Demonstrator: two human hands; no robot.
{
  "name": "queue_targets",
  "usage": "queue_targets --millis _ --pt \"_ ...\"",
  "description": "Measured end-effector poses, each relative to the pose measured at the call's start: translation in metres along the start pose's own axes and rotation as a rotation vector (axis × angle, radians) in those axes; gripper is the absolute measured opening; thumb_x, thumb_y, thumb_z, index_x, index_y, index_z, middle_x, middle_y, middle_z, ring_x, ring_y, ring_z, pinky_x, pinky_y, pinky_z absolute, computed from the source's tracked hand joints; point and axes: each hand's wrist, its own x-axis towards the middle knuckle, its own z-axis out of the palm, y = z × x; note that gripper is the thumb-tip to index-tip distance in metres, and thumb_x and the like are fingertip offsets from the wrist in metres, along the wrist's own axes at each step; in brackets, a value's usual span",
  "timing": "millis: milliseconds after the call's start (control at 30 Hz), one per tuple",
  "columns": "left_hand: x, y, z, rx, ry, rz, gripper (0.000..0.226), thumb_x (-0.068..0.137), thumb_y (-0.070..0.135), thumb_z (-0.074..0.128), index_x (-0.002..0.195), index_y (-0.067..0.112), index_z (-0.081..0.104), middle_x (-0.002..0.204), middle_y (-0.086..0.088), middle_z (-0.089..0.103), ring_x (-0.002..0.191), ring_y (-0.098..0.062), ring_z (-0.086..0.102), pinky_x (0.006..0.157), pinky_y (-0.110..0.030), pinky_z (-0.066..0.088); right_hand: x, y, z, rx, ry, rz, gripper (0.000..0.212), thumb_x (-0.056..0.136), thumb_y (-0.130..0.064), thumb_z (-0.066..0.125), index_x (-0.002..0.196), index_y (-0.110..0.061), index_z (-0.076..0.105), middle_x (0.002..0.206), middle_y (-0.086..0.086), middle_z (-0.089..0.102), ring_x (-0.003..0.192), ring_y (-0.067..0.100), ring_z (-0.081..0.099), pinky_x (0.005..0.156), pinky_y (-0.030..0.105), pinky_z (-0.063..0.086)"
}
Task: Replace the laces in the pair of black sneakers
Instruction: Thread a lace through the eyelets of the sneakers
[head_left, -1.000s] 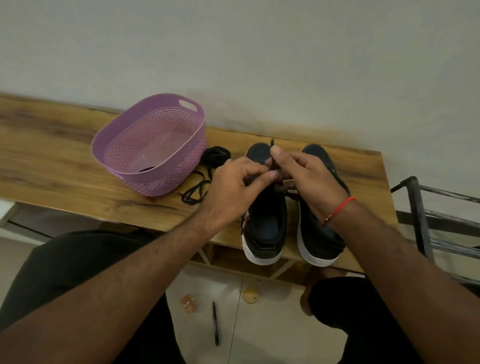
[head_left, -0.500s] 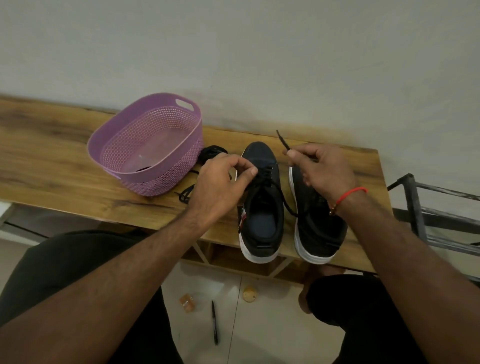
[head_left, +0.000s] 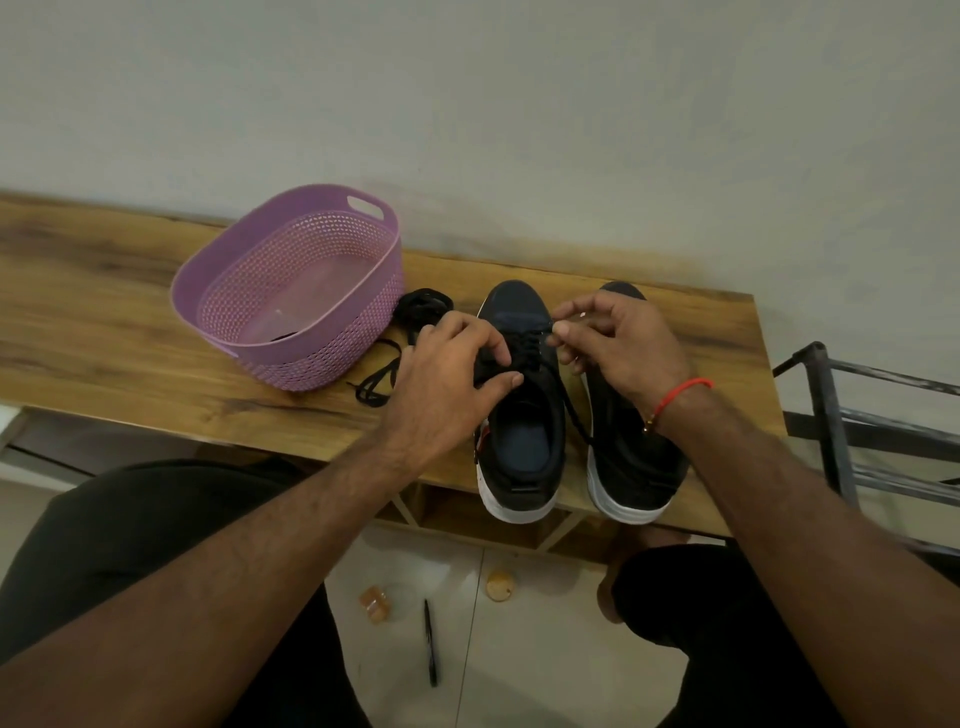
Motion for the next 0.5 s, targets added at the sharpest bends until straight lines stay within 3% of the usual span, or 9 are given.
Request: queue_targets --millis 67,133,233,333,500 --pt "0.0005 -0.0003 0.0001 0.018 -0.020 -0.023 0.029 0.086 0.048 0.073 0.106 0.038 0.053 0.123 0.012 0.049 0.108 -0.013 0.047 0.096 -0.049 0.045 0.0011 0.0046 -0.0003 -0.055 -0.015 -0.023 0.016 0.093 -0.006 0.067 0.100 -0.020 0.071 0.082 0.003 0.073 0.070 0.010 0.067 0.067 0.022 0.055" --pt "0.0023 -0.0014 -0.0007 0.040 -0.067 -0.066 0.044 0.089 0.052 0.069 0.127 0.035 0.055 0.137 0.011 0.049 0.119 -0.017 0.046 0.103 -0.048 0.040 0.0021 0.0074 -0.0007 -0.081 -0.050 -0.027 0.016 0.092 -0.007 0.069 0.098 -0.021 0.074 0.087 0.002 0.074 0.078 0.008 0.070 0.076 0.025 0.057" --pt "0.0046 -0.0044 -0.0007 0.108 -0.178 -0.122 0.065 0.094 0.060 0.058 0.152 0.035 0.040 0.154 0.010 0.043 0.138 -0.023 0.033 0.106 -0.047 0.027 0.0033 0.0105 0.0009 -0.194 -0.095 -0.038 0.015 0.092 -0.014 0.070 0.095 -0.028 0.075 0.094 -0.006 0.075 0.092 0.008 0.070 0.091 0.032 0.057" --pt "0.0064 -0.0069 0.0008 0.121 -0.266 -0.152 0.067 0.097 0.062 0.051 0.156 0.036 0.032 0.152 0.011 0.048 0.143 -0.023 0.032 0.109 -0.049 0.025 0.0023 0.0090 0.0018 -0.281 -0.100 -0.067 0.012 0.093 -0.018 0.068 0.095 -0.028 0.075 0.096 -0.009 0.074 0.095 0.007 0.069 0.093 0.035 0.057" --pt "0.0099 -0.0073 -0.0047 0.088 -0.241 -0.132 0.059 0.094 0.056 0.060 0.148 0.034 0.047 0.139 0.015 0.061 0.137 -0.013 0.047 0.106 -0.048 0.027 0.0015 0.0059 -0.0005 -0.337 -0.131 -0.047 0.013 0.089 -0.018 0.066 0.085 -0.027 0.074 0.086 -0.005 0.074 0.085 0.012 0.071 0.088 0.041 0.058"
